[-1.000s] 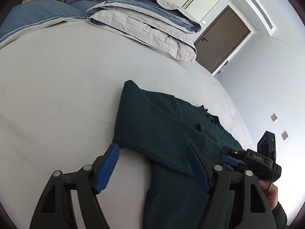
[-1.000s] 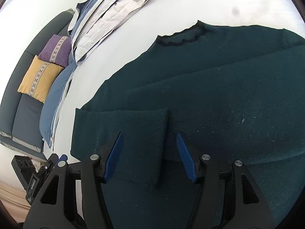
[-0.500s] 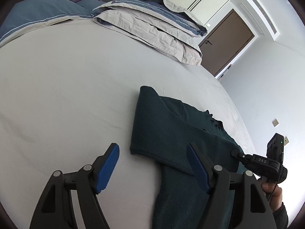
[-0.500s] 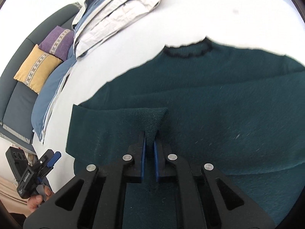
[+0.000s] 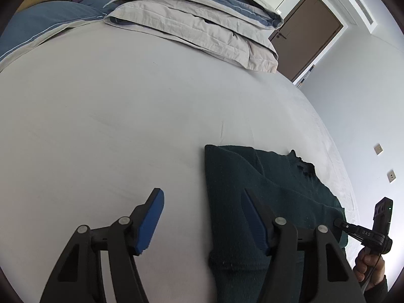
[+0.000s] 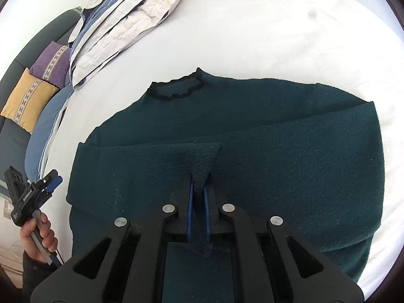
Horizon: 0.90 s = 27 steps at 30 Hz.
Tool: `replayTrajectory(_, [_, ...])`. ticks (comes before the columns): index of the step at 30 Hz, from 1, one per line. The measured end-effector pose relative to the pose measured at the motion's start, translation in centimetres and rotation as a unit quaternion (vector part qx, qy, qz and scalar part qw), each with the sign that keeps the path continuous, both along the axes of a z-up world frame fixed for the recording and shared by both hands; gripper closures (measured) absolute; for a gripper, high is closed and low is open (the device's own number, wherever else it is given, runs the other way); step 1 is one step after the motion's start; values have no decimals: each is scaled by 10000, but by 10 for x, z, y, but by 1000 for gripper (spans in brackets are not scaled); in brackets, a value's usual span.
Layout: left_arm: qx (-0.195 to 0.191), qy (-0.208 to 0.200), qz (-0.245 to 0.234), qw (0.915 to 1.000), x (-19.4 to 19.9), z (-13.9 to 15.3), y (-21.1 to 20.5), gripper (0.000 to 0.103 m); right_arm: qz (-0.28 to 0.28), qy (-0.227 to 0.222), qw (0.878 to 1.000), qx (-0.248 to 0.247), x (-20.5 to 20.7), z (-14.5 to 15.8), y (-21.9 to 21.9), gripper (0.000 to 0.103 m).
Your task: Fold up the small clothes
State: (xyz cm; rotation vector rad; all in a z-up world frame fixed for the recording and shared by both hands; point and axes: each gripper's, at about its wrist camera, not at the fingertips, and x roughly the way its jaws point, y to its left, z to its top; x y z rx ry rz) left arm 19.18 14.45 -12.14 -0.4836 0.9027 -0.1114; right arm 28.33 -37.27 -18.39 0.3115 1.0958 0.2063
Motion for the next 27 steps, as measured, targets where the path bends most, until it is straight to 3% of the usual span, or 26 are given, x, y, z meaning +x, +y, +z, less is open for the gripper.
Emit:
replayTrajectory(8, [582, 349, -222, 9974, 43, -21, -30, 42, 25, -28, 9999, -114, 10, -12, 3, 97])
replayTrajectory(11, [862, 350, -198, 9955, 51, -27, -36, 58, -53, -111, 9998, -163, 12, -11, 5, 97])
replayTrajectory(13, [940, 340, -191, 9948, 52, -31, -37, 74, -64, -191, 9995, -229, 12, -8, 6, 97])
replayTrajectory(16, [991, 239, -152, 9947, 49, -34, -35, 82, -110, -197, 9991, -350, 12, -8, 9, 97])
replayTrajectory(19, [1060, 172, -108, 9942, 48, -36, -32, 85, -165, -123, 9987, -460, 11, -21, 8, 97])
replayTrajectory(22, [1139, 163, -105, 9933, 48, -36, -34, 86, -340, -143, 9992, -121, 11, -33, -4, 97])
replayTrajectory(27, [1062, 140, -43, 9942, 48, -28, -32, 85, -324, -145, 9994, -40, 13, -29, -3, 93])
